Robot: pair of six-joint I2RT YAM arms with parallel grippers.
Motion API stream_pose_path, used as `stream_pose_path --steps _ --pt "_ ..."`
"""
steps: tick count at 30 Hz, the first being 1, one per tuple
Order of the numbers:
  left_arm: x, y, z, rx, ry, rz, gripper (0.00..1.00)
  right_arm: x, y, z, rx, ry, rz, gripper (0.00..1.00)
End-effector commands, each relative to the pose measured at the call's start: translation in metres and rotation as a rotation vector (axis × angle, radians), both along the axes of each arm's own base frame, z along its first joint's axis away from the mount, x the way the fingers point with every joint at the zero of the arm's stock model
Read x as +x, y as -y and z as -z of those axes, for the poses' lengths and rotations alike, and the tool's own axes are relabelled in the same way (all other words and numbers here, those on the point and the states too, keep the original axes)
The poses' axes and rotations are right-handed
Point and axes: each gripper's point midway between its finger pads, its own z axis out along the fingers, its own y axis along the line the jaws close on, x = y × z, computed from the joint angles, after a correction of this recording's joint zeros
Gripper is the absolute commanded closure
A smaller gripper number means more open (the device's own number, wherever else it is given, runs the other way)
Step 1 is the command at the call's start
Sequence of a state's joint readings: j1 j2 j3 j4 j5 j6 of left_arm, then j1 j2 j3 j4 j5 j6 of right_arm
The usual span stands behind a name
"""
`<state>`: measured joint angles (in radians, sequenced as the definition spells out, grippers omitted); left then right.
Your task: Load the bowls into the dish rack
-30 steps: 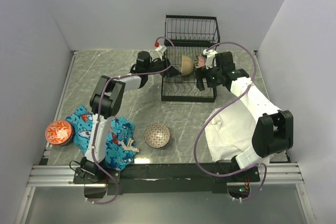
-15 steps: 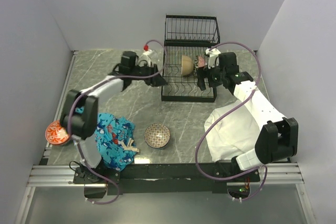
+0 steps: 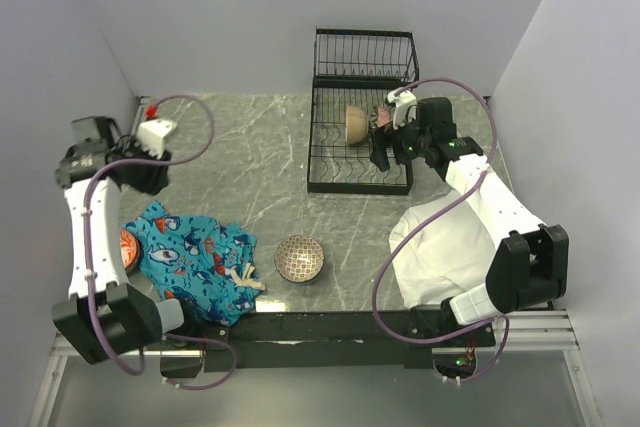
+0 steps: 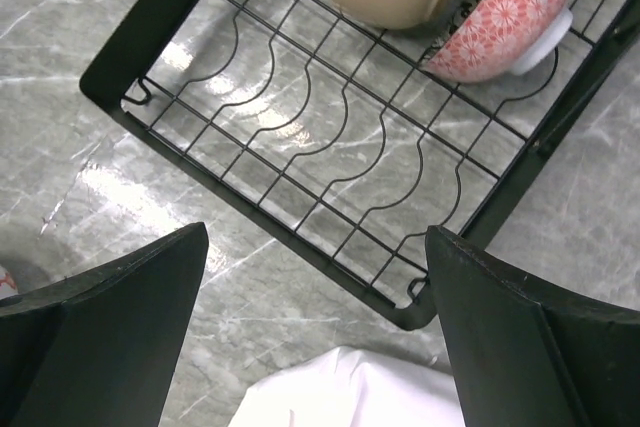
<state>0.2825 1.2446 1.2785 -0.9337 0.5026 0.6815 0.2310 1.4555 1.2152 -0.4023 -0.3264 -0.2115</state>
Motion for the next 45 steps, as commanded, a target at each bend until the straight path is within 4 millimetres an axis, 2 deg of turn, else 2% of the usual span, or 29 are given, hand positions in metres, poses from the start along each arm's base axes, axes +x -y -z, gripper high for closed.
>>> stream_pose_path --steps 1,3,4,6,8,12,14,17,18,19,22,24,26,27,29,30,32,33,34,35,37,41,45 --pt "-0.076 -0.056 0.019 0.242 -0.188 -0.072 0.60 0.011 -0.005 -0.027 0.028 0.108 -0.032 0.03" --pt "-0.093 -0.071 0.014 0.263 -0.196 -0.210 0.59 0.011 -0.004 -0.030 0.039 0.123 -0.018 0.03" --pt "-0.102 -0.078 0.019 0.295 -0.228 -0.269 0.58 0.011 -0.006 -0.030 0.054 0.120 -0.005 0.03" --pt "-0.113 -0.077 0.019 0.273 -0.232 -0.359 0.54 0.009 -0.005 -0.029 0.075 0.113 0.011 0.03" --pt "-0.123 -0.076 0.028 0.250 -0.256 -0.428 0.52 0.004 -0.009 -0.022 0.095 0.091 0.006 0.04" --pt "-0.136 -0.071 0.049 0.194 -0.332 -0.520 0.52 -0.016 -0.016 -0.009 0.078 0.069 -0.093 0.04" --pt "-0.142 -0.075 0.059 0.203 -0.377 -0.570 0.53 -0.023 -0.020 -0.010 0.071 0.086 -0.125 0.04" --pt "-0.140 -0.077 0.070 0.187 -0.401 -0.610 0.54 -0.025 -0.022 -0.007 0.066 0.065 -0.135 0.04" --pt "-0.137 -0.081 0.070 0.194 -0.383 -0.635 0.54 -0.021 -0.024 -0.014 0.074 0.073 -0.128 0.04" --pt "-0.135 -0.083 0.070 0.199 -0.375 -0.654 0.54 -0.020 -0.023 -0.010 0.069 0.048 -0.119 0.04" --pt "-0.130 -0.084 0.069 0.160 -0.360 -0.723 0.54 -0.015 -0.024 -0.020 0.075 0.040 -0.102 0.04" --pt "-0.131 -0.082 0.072 0.145 -0.372 -0.737 0.54 -0.014 -0.024 -0.027 0.077 0.039 -0.096 0.04" --pt "-0.135 -0.080 0.074 0.135 -0.392 -0.753 0.55 -0.018 -0.023 -0.023 0.067 -0.015 -0.097 0.04" --pt "-0.135 -0.079 0.074 0.132 -0.390 -0.751 0.55 -0.014 -0.023 -0.034 0.059 -0.004 -0.101 0.04" --pt "-0.138 -0.077 0.071 0.124 -0.374 -0.760 0.55 -0.017 -0.018 -0.029 0.022 -0.063 -0.081 0.04" --pt "-0.140 -0.076 0.073 0.124 -0.381 -0.769 0.54 -0.013 -0.018 -0.044 0.015 -0.041 -0.086 0.04" --pt "-0.141 -0.081 0.069 0.143 -0.340 -0.796 0.54 -0.016 -0.015 -0.042 -0.018 -0.080 -0.098 0.04" --pt "-0.142 -0.082 0.073 0.157 -0.330 -0.798 0.54 -0.011 -0.014 -0.052 -0.039 -0.050 -0.107 0.04" --pt "-0.143 -0.086 0.069 0.181 -0.289 -0.806 0.54 -0.010 -0.013 -0.047 -0.057 -0.074 -0.110 0.04" --pt "-0.142 -0.088 0.070 0.190 -0.265 -0.805 0.55 -0.005 -0.014 -0.058 -0.064 -0.051 -0.110 0.04" --pt "-0.142 -0.089 0.074 0.210 -0.249 -0.789 0.55 -0.003 -0.014 -0.051 -0.087 -0.093 -0.117 0.04" --pt "-0.148 -0.094 0.081 0.259 -0.251 -0.783 0.56 0.005 -0.016 -0.056 -0.072 -0.100 -0.093 0.04" --pt "-0.147 -0.098 0.090 0.288 -0.241 -0.776 0.57 0.001 -0.018 -0.062 -0.044 -0.090 -0.081 0.04"
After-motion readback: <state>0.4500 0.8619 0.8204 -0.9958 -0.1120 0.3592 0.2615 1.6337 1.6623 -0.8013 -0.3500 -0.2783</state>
